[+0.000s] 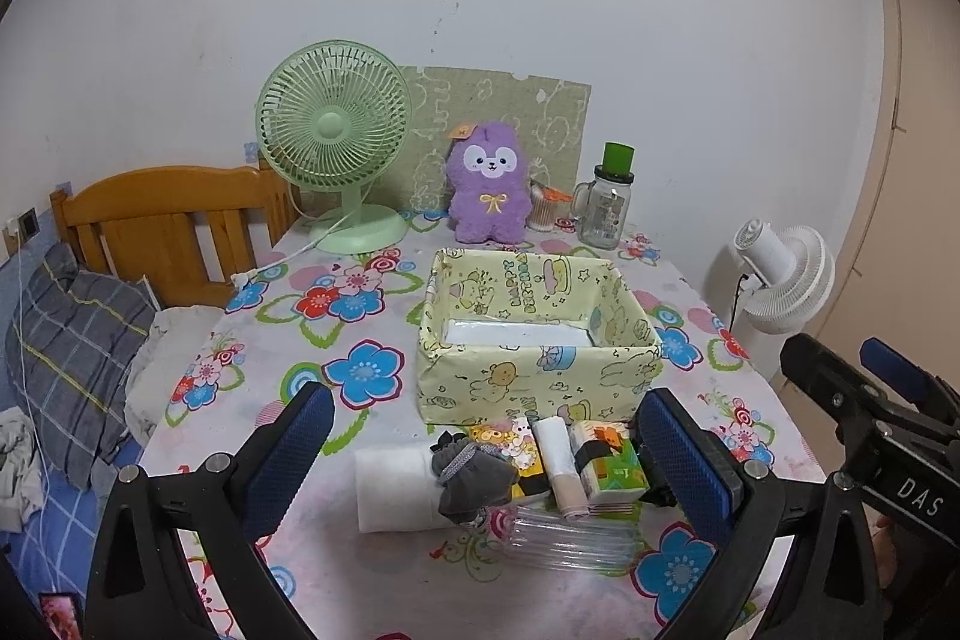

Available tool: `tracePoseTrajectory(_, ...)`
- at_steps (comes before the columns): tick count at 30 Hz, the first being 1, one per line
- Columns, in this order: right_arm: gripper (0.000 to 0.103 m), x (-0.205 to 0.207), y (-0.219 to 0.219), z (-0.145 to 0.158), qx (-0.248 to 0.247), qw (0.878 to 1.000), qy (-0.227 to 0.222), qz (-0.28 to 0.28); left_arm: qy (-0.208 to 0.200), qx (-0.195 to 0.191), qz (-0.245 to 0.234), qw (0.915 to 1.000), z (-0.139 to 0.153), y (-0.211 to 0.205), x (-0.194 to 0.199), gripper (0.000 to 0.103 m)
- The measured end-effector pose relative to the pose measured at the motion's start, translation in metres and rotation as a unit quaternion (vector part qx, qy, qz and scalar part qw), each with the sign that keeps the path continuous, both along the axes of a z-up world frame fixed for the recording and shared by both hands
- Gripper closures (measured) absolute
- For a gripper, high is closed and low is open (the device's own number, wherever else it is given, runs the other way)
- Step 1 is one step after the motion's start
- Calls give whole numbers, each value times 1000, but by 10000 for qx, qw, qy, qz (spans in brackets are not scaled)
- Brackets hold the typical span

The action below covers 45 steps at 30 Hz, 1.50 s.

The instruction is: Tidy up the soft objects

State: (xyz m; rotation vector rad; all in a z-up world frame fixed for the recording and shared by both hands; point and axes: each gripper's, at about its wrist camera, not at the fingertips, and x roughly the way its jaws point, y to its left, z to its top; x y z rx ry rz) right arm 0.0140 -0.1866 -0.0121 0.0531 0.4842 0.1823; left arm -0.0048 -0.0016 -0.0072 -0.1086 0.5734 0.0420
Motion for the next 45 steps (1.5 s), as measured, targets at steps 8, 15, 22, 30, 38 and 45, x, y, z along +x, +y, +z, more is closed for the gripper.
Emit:
tracePoseTrajectory(8, 0, 6, 2, -4, 51, 10000, 70, 36, 150, 44, -45, 9999, -8, 0, 7, 0)
tracePoseTrajectory(15, 0, 15, 7, -10, 3, 9998, 147, 147, 321, 41, -132, 9994, -18, -1, 18, 1)
tracePoseTrajectory(22, 1, 28, 12, -20, -28, 9993, 311, 212, 509, 40, -157, 9986, -30, -2, 30, 3)
tracePoseTrajectory(30, 1, 40, 24, -33, -89, 9985, 407, 360, 718, 25, -148, 9973, -46, 1, 46, 6)
tracePoseTrajectory(38, 5, 58, 32, -52, -98, 9969, 657, 434, 1031, -10, -177, 9945, -70, 4, 61, 7)
tracePoseTrajectory(45, 7, 72, 44, -72, -144, 9949, 852, 519, 1277, -75, -142, 9917, -94, 9, 72, 9)
